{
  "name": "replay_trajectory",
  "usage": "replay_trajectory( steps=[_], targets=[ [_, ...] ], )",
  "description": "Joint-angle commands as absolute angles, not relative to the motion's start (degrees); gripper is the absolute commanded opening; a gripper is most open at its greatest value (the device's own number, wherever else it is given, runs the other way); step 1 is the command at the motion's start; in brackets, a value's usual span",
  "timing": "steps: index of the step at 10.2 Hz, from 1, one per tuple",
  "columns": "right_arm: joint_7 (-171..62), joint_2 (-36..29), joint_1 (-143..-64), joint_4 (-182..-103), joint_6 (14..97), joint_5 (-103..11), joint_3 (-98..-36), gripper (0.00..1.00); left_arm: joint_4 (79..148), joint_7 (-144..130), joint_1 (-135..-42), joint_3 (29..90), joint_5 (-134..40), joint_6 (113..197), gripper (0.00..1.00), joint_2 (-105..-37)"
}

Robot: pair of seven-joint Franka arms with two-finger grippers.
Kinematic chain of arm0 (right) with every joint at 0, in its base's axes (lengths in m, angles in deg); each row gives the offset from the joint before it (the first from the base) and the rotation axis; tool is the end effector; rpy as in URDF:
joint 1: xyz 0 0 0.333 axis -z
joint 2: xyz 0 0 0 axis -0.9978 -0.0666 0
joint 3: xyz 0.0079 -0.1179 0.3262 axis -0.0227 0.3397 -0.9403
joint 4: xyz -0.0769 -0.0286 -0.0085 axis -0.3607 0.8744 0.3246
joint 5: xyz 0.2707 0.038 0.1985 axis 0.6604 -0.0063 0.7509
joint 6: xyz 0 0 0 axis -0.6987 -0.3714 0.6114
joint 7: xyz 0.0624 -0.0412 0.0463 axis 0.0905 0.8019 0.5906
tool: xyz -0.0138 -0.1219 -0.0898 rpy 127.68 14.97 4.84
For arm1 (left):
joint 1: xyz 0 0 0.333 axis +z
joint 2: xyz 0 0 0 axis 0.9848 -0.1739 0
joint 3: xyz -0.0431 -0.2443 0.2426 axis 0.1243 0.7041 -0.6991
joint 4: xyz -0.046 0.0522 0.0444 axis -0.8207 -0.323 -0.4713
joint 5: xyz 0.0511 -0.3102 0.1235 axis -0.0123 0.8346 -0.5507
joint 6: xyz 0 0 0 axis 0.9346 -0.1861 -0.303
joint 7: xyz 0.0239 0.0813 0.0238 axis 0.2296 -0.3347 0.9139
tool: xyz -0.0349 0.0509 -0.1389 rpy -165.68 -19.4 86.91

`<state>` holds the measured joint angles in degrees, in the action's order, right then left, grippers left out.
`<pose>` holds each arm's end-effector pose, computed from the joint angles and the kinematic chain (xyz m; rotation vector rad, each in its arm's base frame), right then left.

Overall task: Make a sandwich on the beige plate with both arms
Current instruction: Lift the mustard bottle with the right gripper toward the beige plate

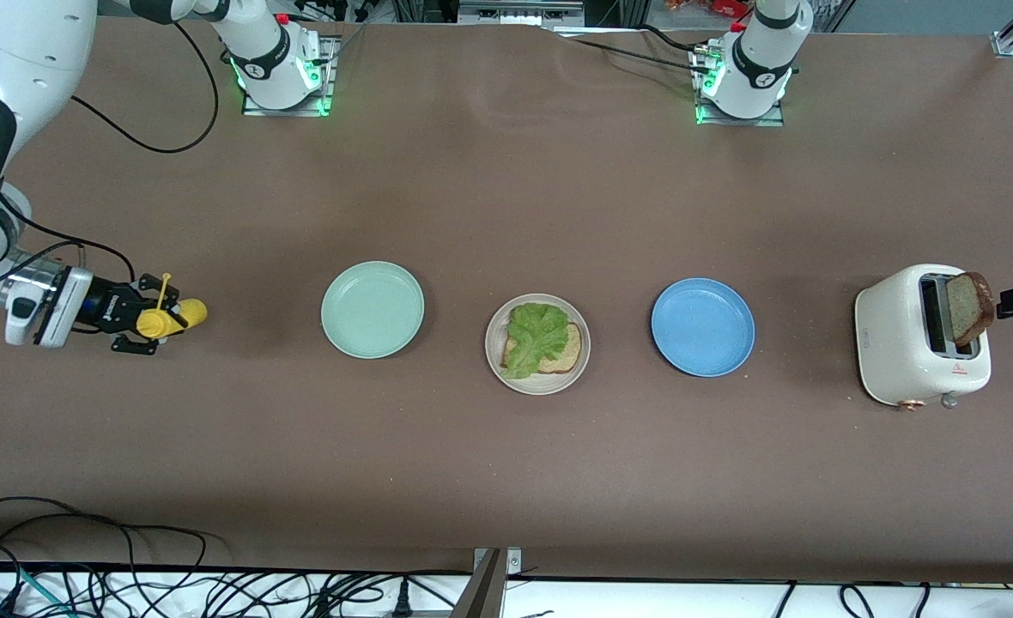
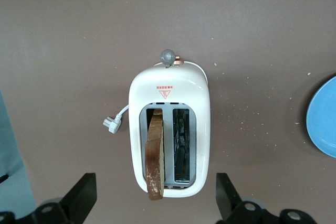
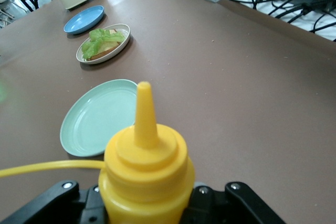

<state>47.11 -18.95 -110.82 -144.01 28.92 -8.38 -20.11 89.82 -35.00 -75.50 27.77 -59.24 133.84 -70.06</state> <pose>0.6023 -0.0564 0.3134 -2.1033 -1.0896 -0.6132 0.6040 0.1761 0.4848 -3.0080 0.1391 0.1848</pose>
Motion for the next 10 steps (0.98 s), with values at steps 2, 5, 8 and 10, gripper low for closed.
replay_trajectory(
  steps=[2, 5, 8, 10],
  targets=[
    [22.06, -8.79, -107.38, -136.69, 35.74, -26.81, -31.52, 0.00, 89.65, -35.53, -75.42, 28.05, -60.40, 133.07, 1.00, -69.55],
    [-7.01, -1.65, -104.56, -134.84, 41.91, -45.54, -45.33, 0.00, 89.65, -35.53, -75.33, 28.05, -60.40, 133.07, 1.00, -69.55],
    [-32.09, -0.49, -103.50, -129.83, 42.27, -62.15, -56.85, 0.00, 89.65, -35.53, -75.33, 28.05, -60.40, 133.07, 1.00, -69.55],
    [-36.20, 0.47, -103.50, -128.76, 46.28, -74.80, -65.98, 0.00, 89.65, -35.53, -75.33, 28.05, -60.40, 133.07, 1.00, -69.55]
  ],
)
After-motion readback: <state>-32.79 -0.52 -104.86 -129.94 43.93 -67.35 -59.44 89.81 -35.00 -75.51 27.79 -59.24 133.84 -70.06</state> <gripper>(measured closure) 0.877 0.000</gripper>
